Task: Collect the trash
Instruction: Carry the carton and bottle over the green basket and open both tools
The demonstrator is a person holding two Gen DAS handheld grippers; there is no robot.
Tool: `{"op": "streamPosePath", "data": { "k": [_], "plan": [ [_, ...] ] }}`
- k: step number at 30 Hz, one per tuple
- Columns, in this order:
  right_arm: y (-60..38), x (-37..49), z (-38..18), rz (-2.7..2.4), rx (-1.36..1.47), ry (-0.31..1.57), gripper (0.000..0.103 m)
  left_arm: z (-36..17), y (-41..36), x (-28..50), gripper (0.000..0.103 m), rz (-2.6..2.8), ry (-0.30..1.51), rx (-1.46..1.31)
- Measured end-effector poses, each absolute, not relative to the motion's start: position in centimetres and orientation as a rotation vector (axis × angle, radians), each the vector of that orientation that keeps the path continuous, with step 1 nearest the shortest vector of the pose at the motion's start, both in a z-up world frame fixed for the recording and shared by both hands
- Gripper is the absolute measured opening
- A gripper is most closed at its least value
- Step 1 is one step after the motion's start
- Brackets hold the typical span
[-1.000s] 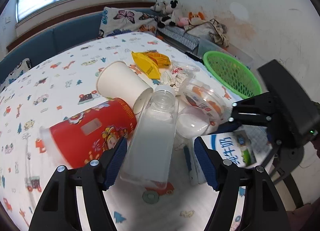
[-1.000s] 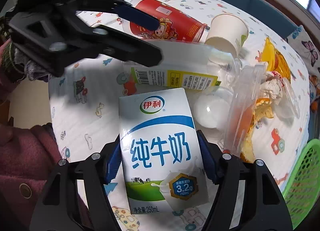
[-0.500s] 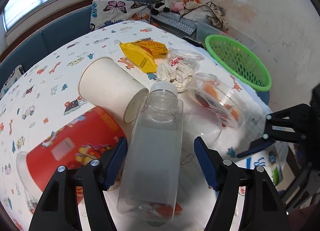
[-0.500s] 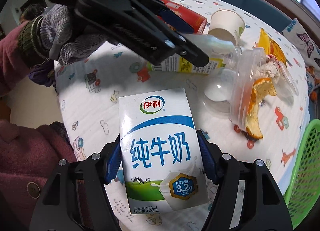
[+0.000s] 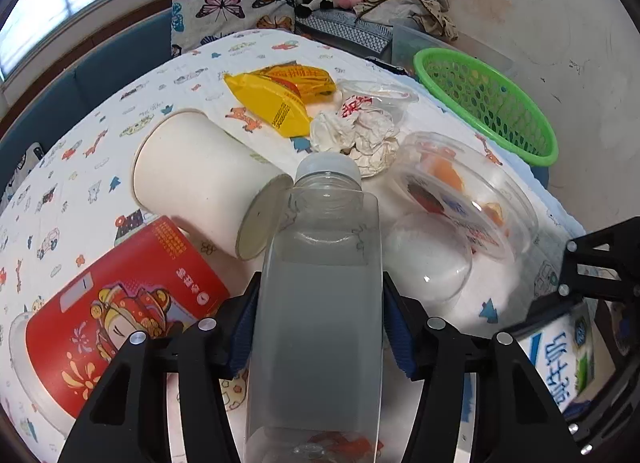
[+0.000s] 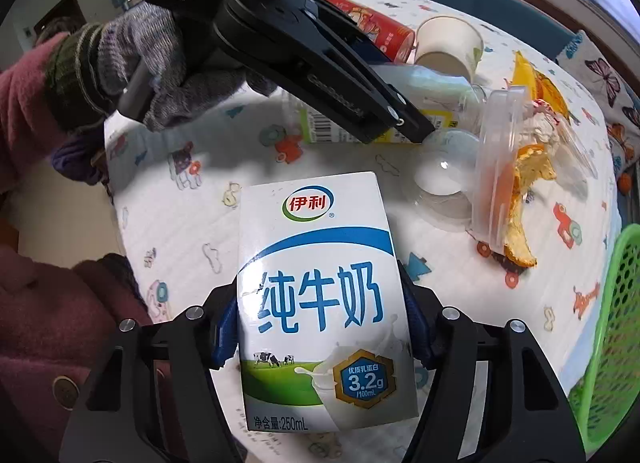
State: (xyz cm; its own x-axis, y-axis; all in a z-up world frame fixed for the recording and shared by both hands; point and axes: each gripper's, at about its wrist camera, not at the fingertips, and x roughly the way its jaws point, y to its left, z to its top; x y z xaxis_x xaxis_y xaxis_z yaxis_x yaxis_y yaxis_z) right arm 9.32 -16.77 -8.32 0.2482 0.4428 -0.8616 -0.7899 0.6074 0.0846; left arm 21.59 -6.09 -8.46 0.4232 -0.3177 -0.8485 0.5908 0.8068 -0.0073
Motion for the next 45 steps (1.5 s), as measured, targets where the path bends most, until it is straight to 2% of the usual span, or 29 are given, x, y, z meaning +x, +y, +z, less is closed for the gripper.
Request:
{"op": "streamPosePath", "data": {
  "k": [15,25,34,45],
  "plan": [
    [-21.2,7.7,-3.8,0.756,-0.201,0.906,0.066,-4.5,-4.5,18.6,0.053,-0.521,0.879,0.231],
    [-31.9,12.1,-1.4,0.408,-0.04,0.872,0.066,1.4,-5.2,17.3,0.053,-0.549,0.804,0.2],
    [-43.9,17.3,-3.7,0.06,0.077,0.893,0.066,3.7,-10.8,19.1,0.053,-0.623,0.781,0.179],
    [-49.3,21.9,-8.6,-0.077,0.162,0.972,0.069,3.9,-18.4,22.2,0.053,-0.687,0.805,0.208]
  ]
}}
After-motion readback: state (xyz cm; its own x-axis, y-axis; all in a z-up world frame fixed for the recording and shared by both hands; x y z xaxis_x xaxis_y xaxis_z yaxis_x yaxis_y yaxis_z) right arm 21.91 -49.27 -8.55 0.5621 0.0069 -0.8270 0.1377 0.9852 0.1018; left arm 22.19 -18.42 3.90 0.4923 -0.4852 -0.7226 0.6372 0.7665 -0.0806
